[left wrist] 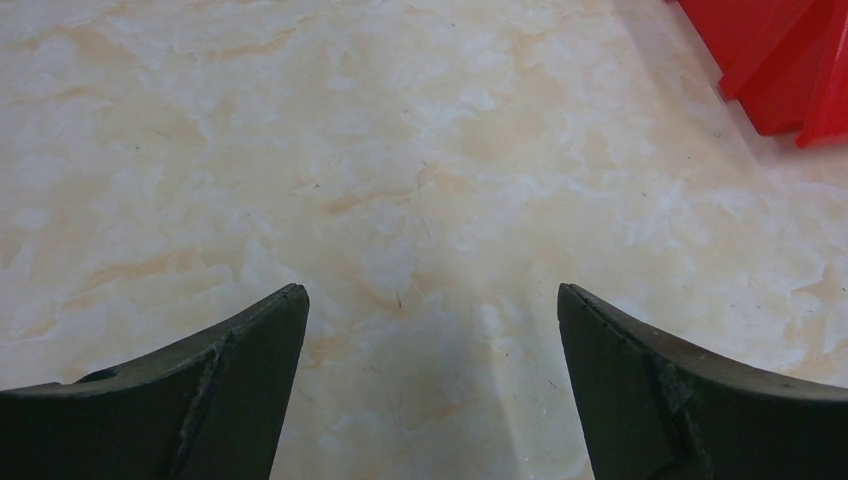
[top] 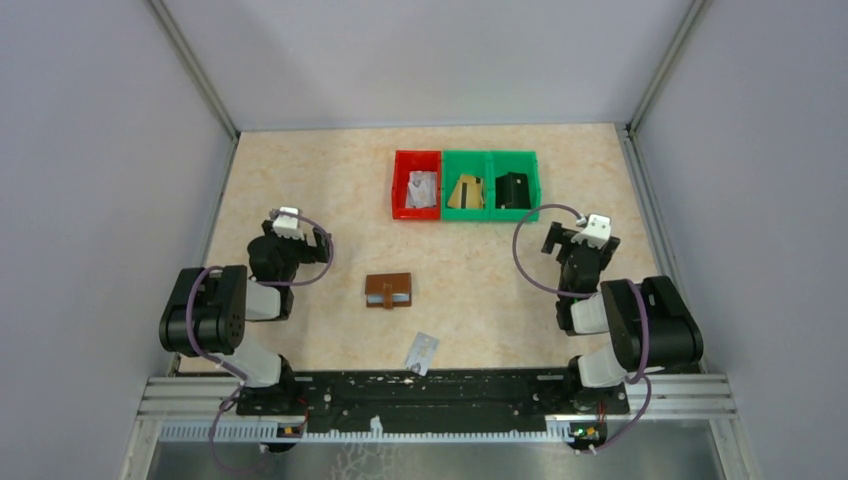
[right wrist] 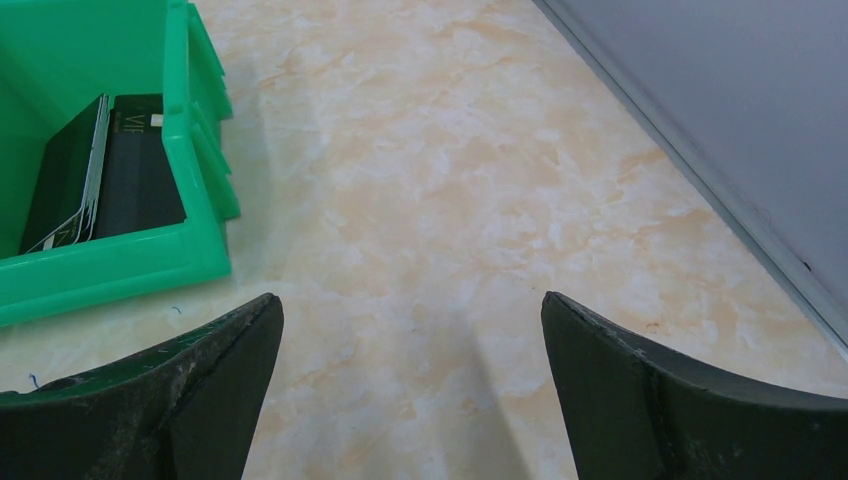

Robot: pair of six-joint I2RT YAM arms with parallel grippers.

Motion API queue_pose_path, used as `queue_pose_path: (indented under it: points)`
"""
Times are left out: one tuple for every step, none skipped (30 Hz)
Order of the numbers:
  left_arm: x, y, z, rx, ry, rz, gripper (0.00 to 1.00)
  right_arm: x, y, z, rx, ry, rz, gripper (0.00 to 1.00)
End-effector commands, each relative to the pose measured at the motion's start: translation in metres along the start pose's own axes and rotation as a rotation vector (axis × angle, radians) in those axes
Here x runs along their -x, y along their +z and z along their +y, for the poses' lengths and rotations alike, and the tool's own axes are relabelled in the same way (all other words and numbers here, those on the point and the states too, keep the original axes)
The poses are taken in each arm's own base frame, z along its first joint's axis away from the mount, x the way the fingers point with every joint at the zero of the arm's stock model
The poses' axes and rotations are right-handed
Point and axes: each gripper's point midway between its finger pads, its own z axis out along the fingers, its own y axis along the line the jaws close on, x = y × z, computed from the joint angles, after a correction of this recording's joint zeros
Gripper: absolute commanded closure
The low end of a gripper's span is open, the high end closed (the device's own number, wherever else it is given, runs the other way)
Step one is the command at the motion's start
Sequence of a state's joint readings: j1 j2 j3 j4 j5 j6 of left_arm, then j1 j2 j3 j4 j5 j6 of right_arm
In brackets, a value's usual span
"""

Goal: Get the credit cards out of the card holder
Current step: Reset both arms

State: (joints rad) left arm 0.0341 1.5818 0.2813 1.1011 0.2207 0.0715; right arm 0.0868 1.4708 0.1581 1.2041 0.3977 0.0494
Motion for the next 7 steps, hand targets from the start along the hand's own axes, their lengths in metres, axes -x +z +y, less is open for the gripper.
queue_pose_path:
  points:
    - [0.0179,0.0020,-0.0008,-0.001,0.016,-0.063,0.01,0.0185,0.0042,0.0015,0.005,0.036,-0.063,0.01]
    - [0.0171,0.0025,-0.0005,0.000,0.015,-0.060,0.01,0.0188,0.0043,0.0012,0.004,0.036,-0.063,0.01]
    - [0.0175,0.0035,-0.0002,0.001,0.015,-0.058,0.01,0.0187,0.0044,0.0014,0.005,0.036,-0.063,0.01]
    - [0.0169,0.0045,0.0000,0.003,0.016,-0.054,0.01,0.0187,0.0044,0.0013,0.005,0.036,-0.063,0.01]
    - [0.0163,0.0052,0.0000,0.007,0.019,-0.050,0.01,0.0185,0.0043,0.0014,0.005,0.036,-0.063,0.01]
    - [0.0162,0.0047,-0.0003,0.009,0.021,-0.050,0.01,0.0185,0.0043,0.0016,0.005,0.036,-0.063,0.01]
    - [0.0170,0.0037,-0.0010,0.008,0.019,-0.054,0.01,0.0186,0.0044,0.0013,0.005,0.036,-0.063,0.01]
